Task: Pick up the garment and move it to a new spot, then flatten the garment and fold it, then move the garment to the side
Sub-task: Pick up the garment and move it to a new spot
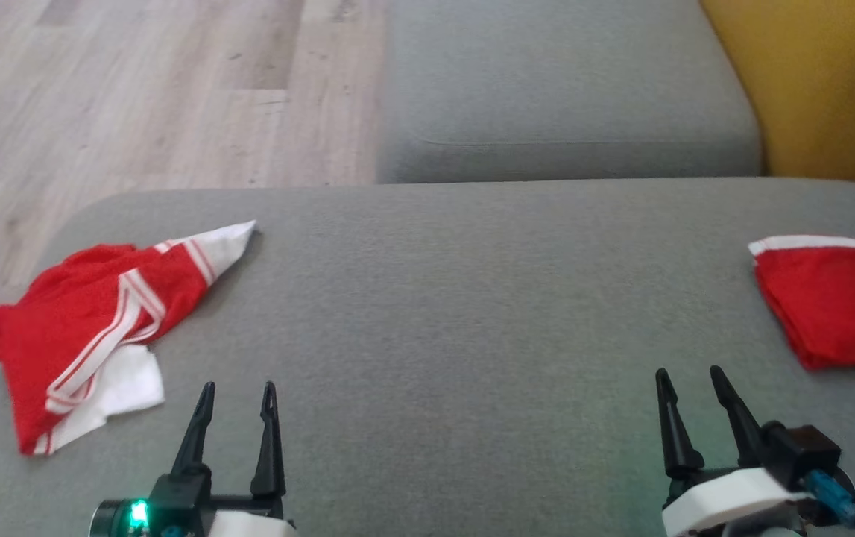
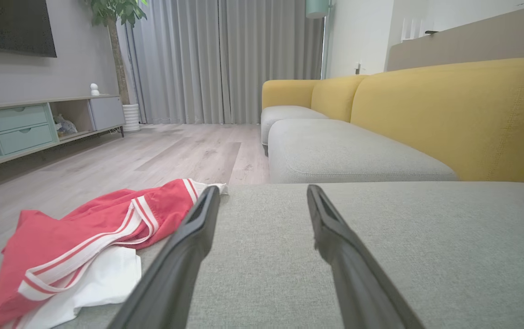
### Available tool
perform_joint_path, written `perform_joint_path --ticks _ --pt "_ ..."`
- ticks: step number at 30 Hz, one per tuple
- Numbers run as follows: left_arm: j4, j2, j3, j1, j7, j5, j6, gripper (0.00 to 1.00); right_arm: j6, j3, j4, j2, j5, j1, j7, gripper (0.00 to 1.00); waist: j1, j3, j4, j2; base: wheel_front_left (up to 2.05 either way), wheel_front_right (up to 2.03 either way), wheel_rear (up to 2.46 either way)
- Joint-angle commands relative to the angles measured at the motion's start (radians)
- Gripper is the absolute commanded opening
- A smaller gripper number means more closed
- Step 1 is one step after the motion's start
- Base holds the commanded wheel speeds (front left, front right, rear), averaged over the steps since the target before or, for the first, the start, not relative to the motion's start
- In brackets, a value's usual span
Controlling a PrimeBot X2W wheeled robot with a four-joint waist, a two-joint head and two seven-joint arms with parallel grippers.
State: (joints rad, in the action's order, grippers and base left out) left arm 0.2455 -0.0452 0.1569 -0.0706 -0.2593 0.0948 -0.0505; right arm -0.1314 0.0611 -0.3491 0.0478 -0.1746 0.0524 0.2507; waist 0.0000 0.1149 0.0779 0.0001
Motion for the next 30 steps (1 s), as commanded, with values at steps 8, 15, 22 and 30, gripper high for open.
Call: perform_joint_path --ticks 8,15,22,30 --pt "-0.04 -0.007 -0.05 0.031 -0.002 -0.036 0.012 1.0 0.001 0.014 0.034 0.002 -0.005 -0.025 0.011 1.0 0.0 -0.004 0.214 -0.0001 0.0 0.0 0.0" --pt "-0.061 -0.021 -0.104 0.021 -0.002 -0.042 0.009 1.0 0.001 0.038 0.035 0.002 -0.018 -0.047 0.011 1.0 0.0 -0.037 0.373 -0.0001 0.0 0.0 0.0" --pt "-0.117 -0.017 -0.169 0.021 -0.002 -0.032 -0.013 1.0 0.001 0.058 0.008 0.002 0.023 -0.115 0.011 1.0 0.0 -0.105 0.43 -0.0001 0.0 0.0 0.0" --pt "-0.118 -0.051 -0.198 0.116 -0.002 -0.055 0.026 1.0 0.001 0.001 0.017 0.002 0.123 -0.14 0.011 1.0 0.0 -0.2 0.443 -0.0001 0.0 0.0 0.0"
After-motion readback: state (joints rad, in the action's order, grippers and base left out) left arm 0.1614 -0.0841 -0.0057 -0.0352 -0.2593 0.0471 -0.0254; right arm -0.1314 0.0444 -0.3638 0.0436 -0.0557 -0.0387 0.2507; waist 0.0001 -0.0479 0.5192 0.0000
